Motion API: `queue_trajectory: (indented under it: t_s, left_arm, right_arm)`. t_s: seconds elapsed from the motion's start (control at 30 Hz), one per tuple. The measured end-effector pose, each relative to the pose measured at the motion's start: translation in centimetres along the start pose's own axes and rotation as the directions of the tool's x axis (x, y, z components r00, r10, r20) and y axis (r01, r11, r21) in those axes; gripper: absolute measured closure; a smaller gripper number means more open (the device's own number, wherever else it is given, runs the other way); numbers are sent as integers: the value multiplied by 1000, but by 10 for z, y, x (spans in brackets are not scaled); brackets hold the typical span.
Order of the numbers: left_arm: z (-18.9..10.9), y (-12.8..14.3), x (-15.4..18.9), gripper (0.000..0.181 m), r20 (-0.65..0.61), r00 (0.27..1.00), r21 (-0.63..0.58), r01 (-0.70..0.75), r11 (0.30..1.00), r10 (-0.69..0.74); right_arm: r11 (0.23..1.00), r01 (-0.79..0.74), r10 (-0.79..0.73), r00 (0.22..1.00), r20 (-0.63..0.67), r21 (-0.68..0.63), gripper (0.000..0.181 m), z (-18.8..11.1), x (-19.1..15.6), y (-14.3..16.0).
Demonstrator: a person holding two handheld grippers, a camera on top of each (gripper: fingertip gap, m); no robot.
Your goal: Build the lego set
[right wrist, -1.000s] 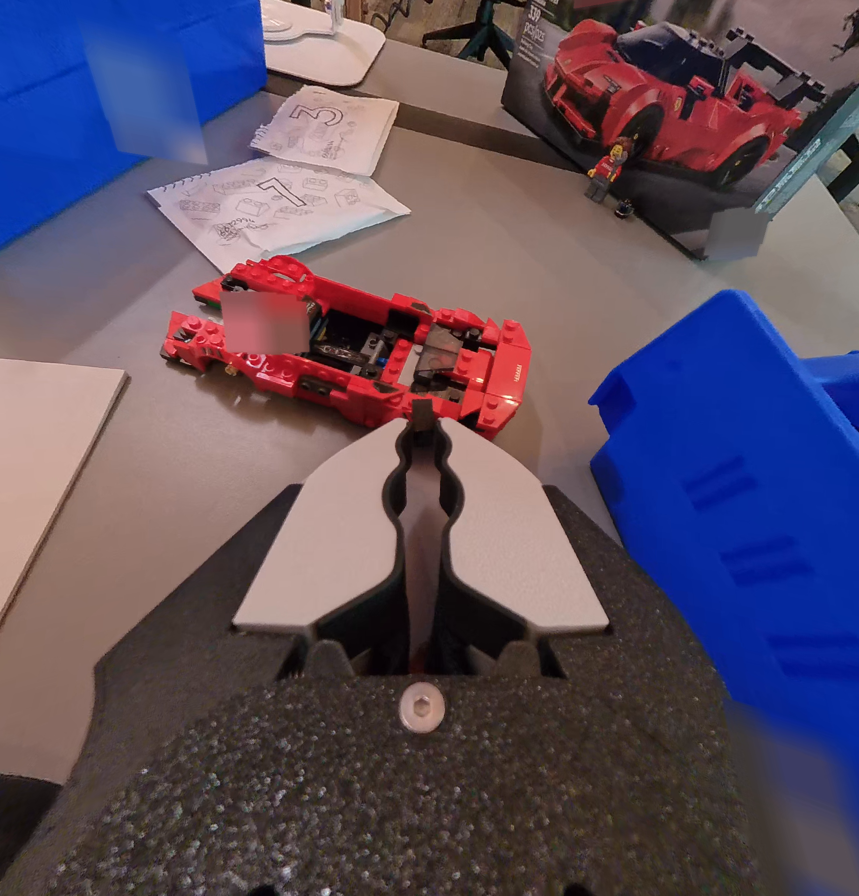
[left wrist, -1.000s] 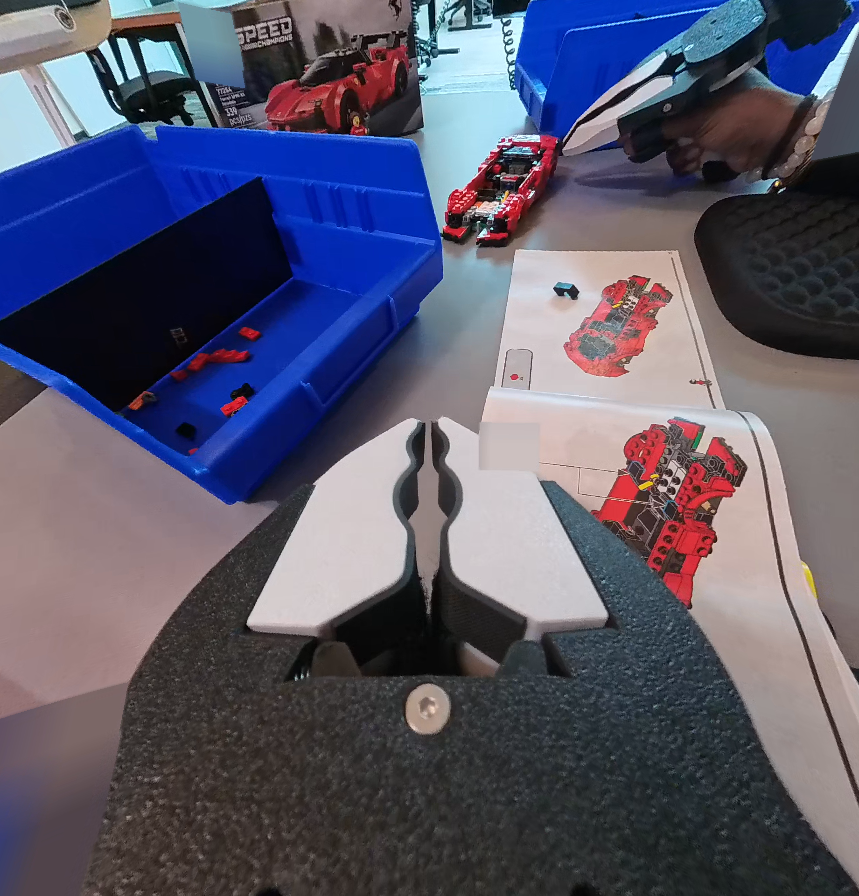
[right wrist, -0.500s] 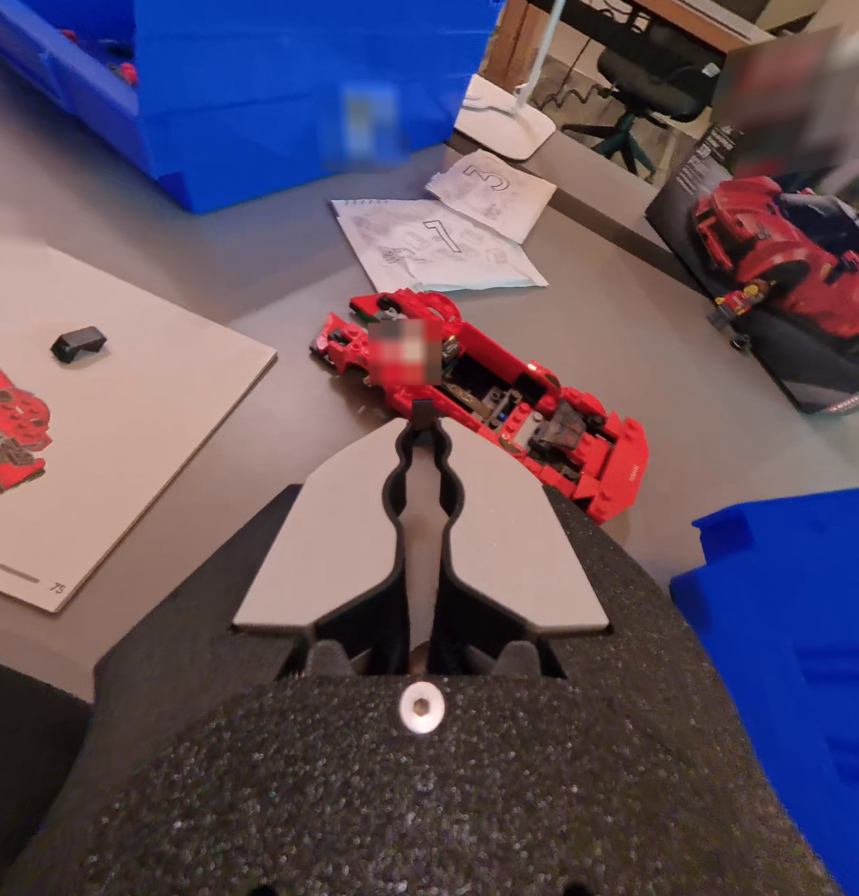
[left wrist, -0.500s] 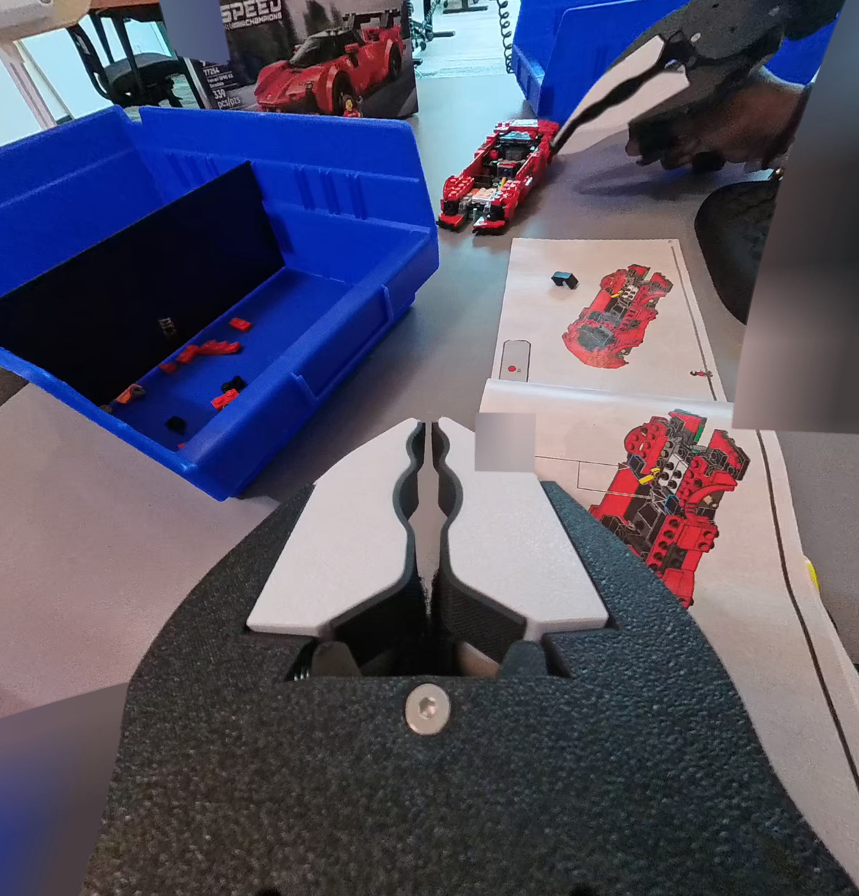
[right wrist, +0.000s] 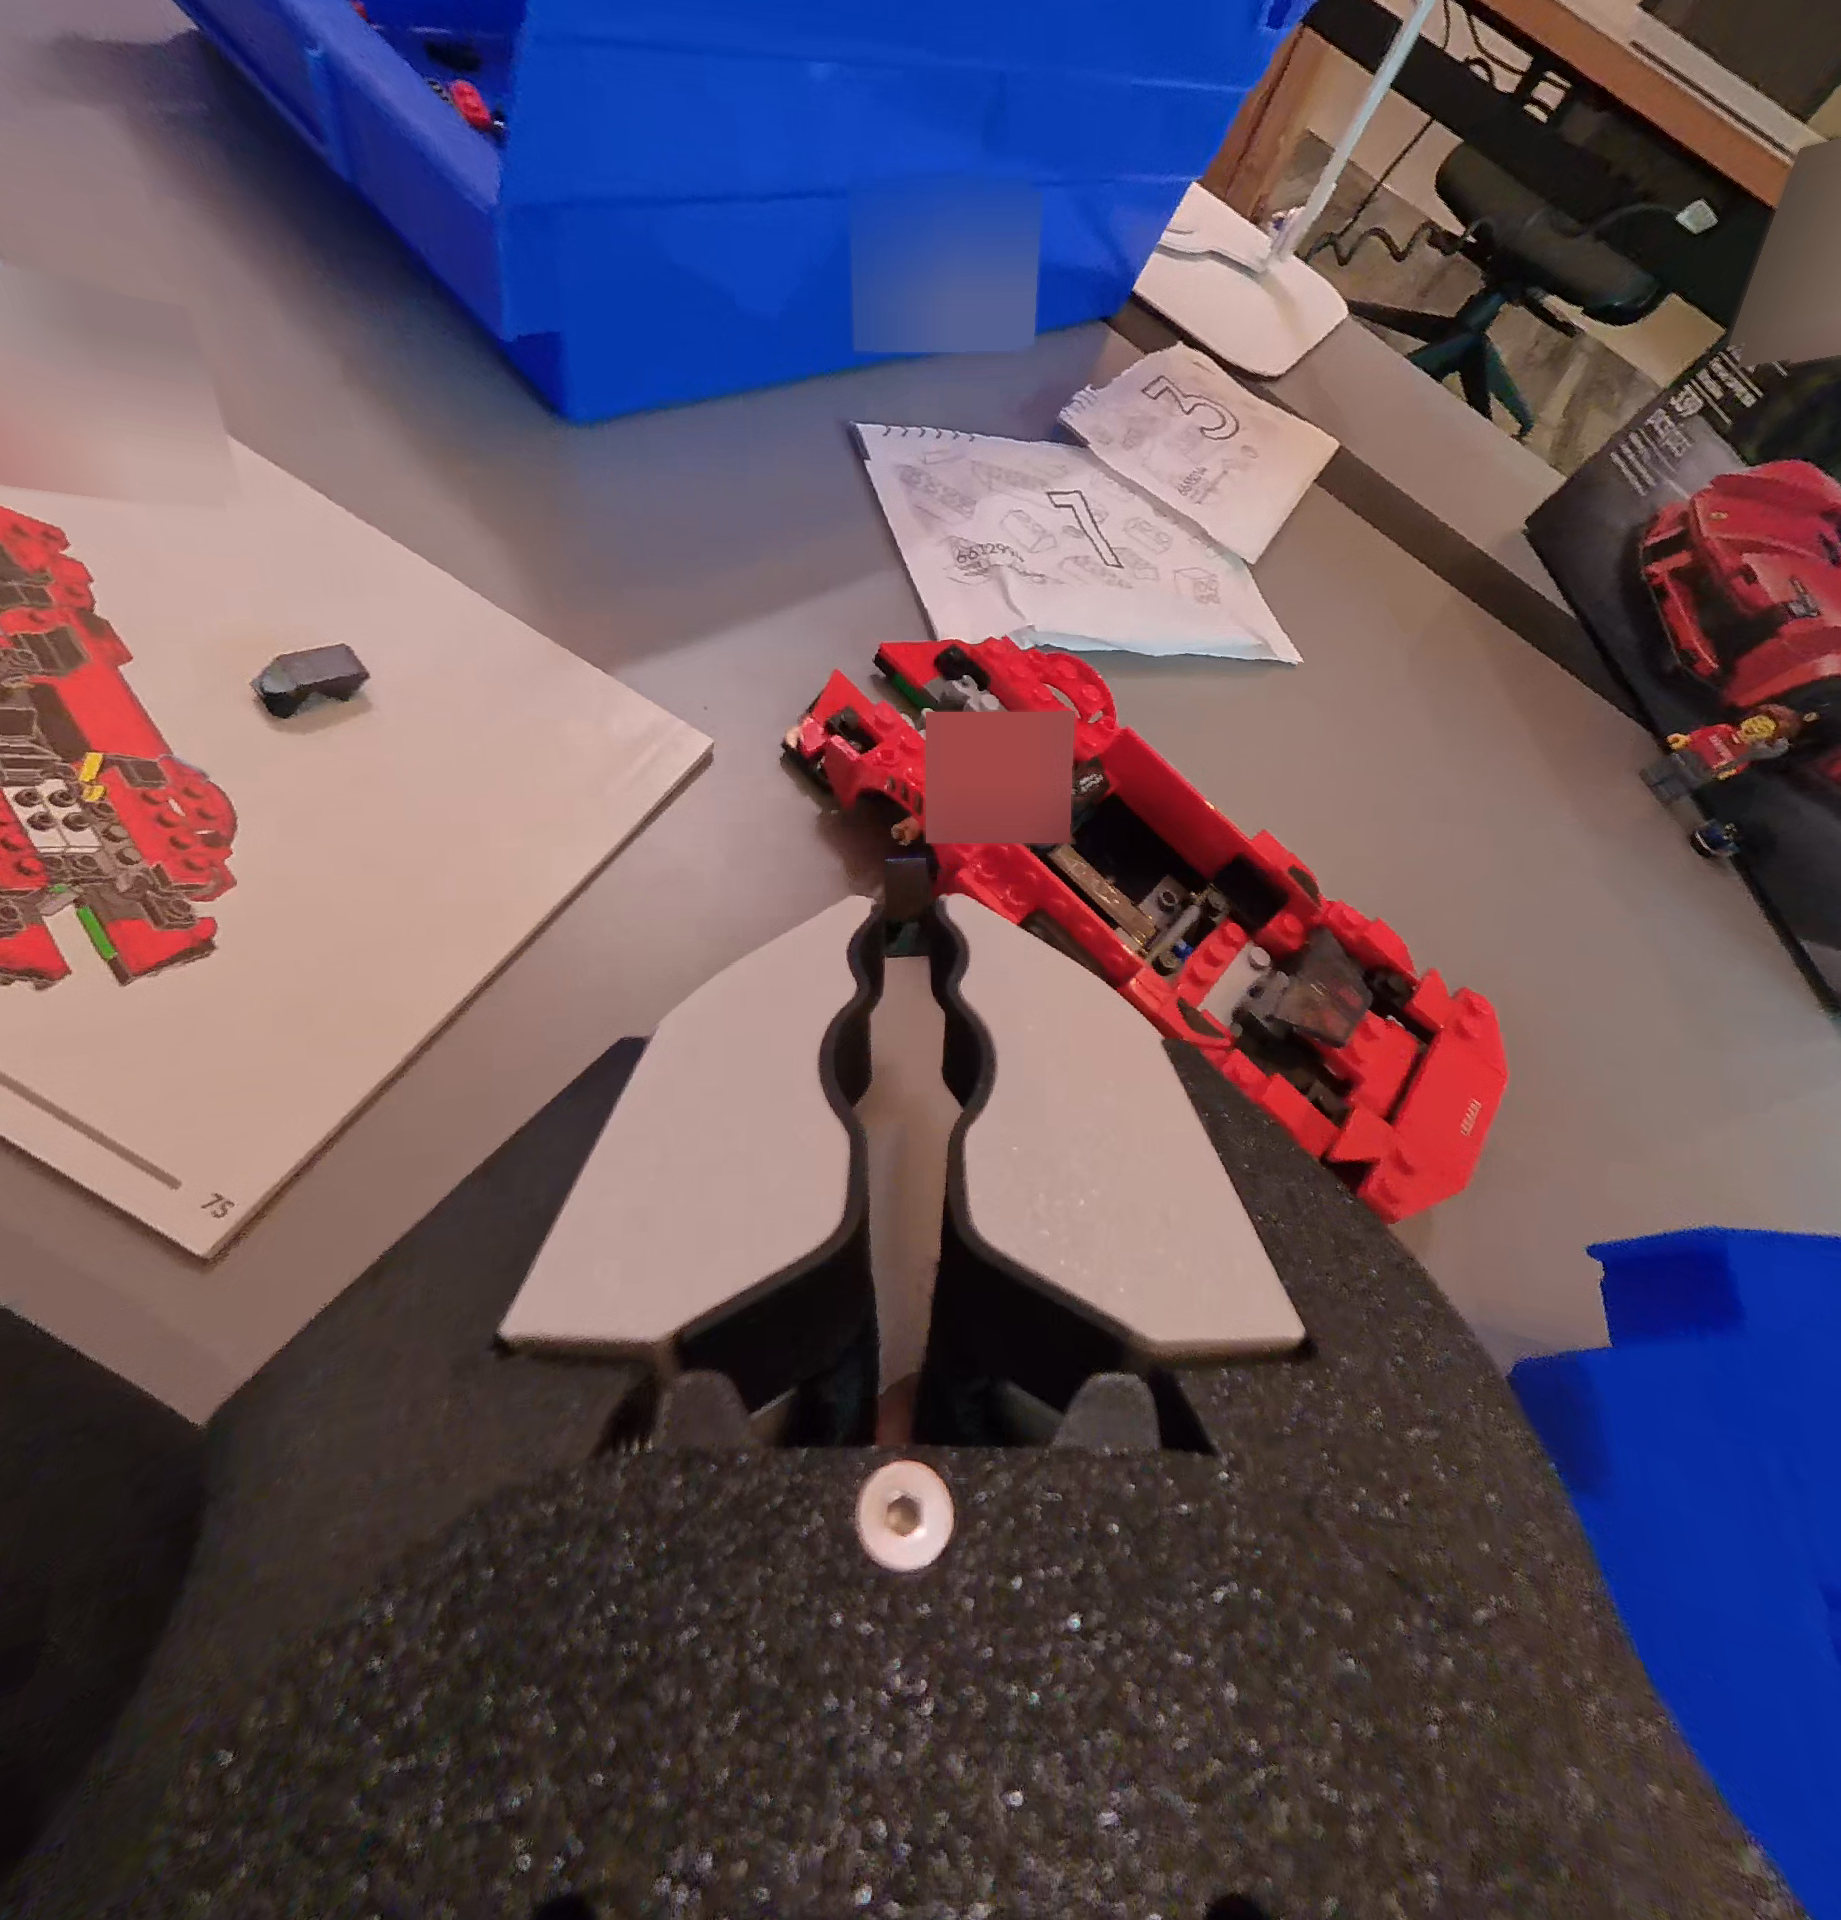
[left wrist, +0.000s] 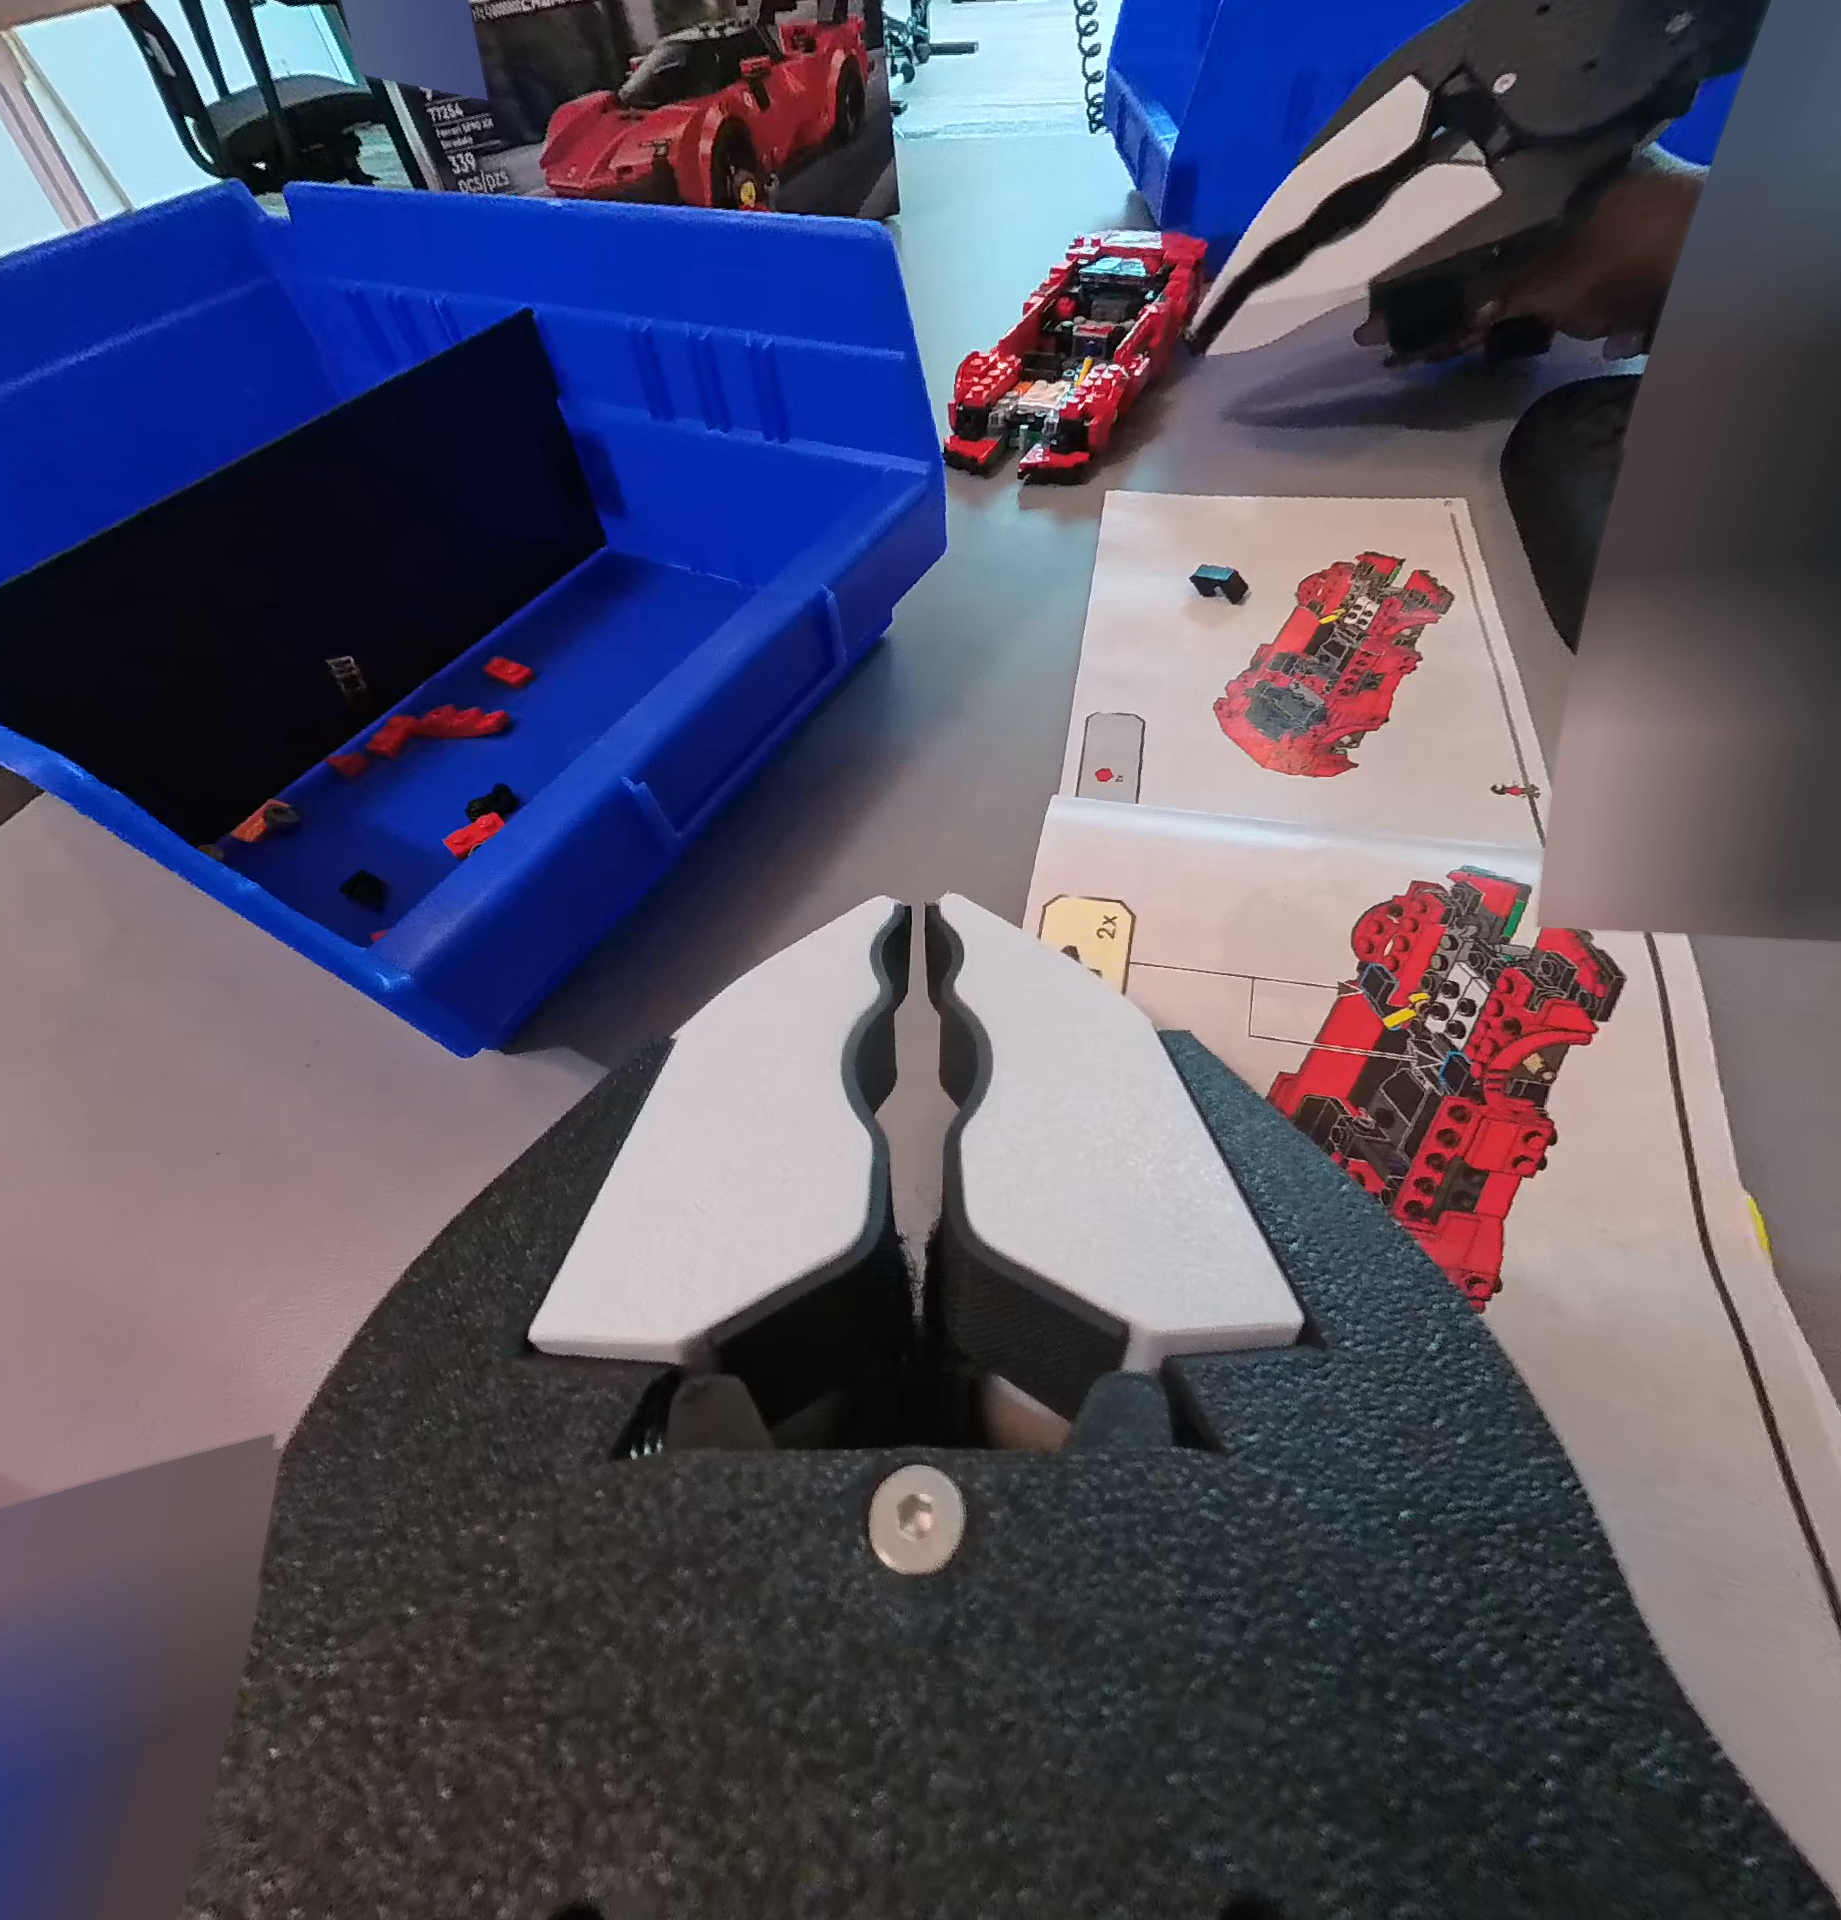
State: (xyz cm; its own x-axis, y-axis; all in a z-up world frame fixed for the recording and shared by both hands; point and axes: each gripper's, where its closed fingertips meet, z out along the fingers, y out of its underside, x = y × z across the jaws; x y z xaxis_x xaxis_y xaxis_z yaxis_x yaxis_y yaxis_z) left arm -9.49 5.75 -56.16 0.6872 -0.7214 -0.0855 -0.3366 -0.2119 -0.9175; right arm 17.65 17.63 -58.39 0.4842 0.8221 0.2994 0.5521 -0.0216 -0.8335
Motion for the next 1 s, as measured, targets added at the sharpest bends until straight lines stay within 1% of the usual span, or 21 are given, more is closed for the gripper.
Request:
queue_trajectory:
  t_s: [0.3, 0.57, 0.7, 0.8, 1.0]
  left_arm:
    - [-1, -2, -1, 179, 1, 1000, 16, 12, 1000, -12]
    - [-16, -23, -15, 179, 33, 994, 175, 101, 979, -108]
    - [-23, -29, -23, 180, 55, 988, 227, 131, 965, -147]
    - [-22, -29, -21, 179, 50, 989, 222, 127, 967, -141]
    - [-15, -22, -12, 179, 21, 996, 162, 86, 983, -91]
  right_arm:
    - [999, 54, -54, 998, 43, -4, 173, 5, -11, -3]
    - [997, 82, -81, 995, 63, -16, 173, 10, -16, -3]
    - [997, 70, -69, 996, 64, -14, 173, 10, -15, -3]
    - [997, 71, -69, 995, 65, -15, 173, 10, -15, -3]
    - [998, 57, -56, 997, 50, -14, 173, 10, -12, -3]
